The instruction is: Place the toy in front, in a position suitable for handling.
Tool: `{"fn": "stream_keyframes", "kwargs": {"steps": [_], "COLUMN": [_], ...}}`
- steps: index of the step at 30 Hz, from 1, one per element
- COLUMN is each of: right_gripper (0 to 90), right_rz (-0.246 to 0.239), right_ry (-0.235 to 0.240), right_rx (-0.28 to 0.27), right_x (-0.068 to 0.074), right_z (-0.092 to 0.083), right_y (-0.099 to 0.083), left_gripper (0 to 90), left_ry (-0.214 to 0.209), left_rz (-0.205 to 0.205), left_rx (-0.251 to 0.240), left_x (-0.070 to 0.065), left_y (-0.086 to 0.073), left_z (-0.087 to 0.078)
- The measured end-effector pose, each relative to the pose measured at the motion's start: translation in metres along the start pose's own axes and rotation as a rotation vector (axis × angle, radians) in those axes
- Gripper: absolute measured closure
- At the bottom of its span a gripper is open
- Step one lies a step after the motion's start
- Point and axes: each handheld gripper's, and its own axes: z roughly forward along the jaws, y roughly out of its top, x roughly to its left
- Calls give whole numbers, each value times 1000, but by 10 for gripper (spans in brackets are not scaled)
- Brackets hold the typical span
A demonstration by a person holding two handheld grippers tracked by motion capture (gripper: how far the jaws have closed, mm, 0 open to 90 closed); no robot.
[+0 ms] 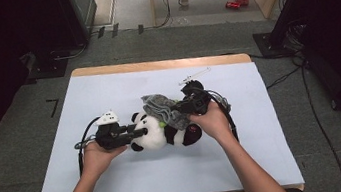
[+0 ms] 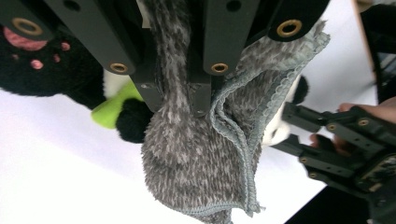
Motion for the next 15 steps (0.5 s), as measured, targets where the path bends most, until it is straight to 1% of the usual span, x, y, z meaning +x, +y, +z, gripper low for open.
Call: {"fn": "stream_keyframes", "kwargs": {"steps": [1, 2, 3, 4, 5, 6, 7, 8, 9, 10, 11, 12, 13, 14, 15], "right_gripper": [809, 809, 809, 809, 809, 809, 809, 809, 809, 809, 810, 810, 810, 810, 812], "right_rz": [-5, -5, -26, -26, -42, -42, -50, -50, -54, -54, -46, -46, -23, -23, -12], "right_ry": [-26, -26, -65, -65, -101, -101, -145, -145, -199, -199, -223, -223, -212, -212, -203], "right_rx": [-4, -4, -5, -5, -9, -9, -16, -16, -29, -29, -41, -41, -60, -60, -73], "right_x": [1, 1, 2, 2, 2, 2, 1, 1, -2, -2, -5, -5, -8, -8, -9], "right_z": [1, 1, 1, 1, -1, -1, -3, -3, -7, -7, -11, -11, -16, -16, -19], "right_y": [1, 1, 4, 4, 6, 6, 7, 7, 8, 8, 7, 7, 8, 8, 8], "left_gripper": [674, 674, 674, 674, 674, 674, 674, 674, 674, 674, 673, 673, 673, 673, 672], "left_ry": [2, 5, 5, 4, 4, 4, 4, 4, 4, 3, 2, 2, 2, 1, 0], "left_rz": [1, 4, 4, 4, 4, 6, 7, 7, 6, 5, 5, 5, 5, 6, 6], "left_rx": [-1, 0, -3, -3, -4, -4, -3, -3, -3, -4, -4, -5, -6, -6, -6], "left_x": [0, -1, -1, -1, -1, -1, -1, -1, -1, -1, -1, -1, -1, -1, -1], "left_y": [0, 0, 0, -1, -1, -1, -1, -1, -1, -1, -1, -1, -2, -2, -2], "left_z": [0, 0, 0, 0, 0, 0, 0, 0, -1, -1, -1, -1, -1, -1, -1]}}
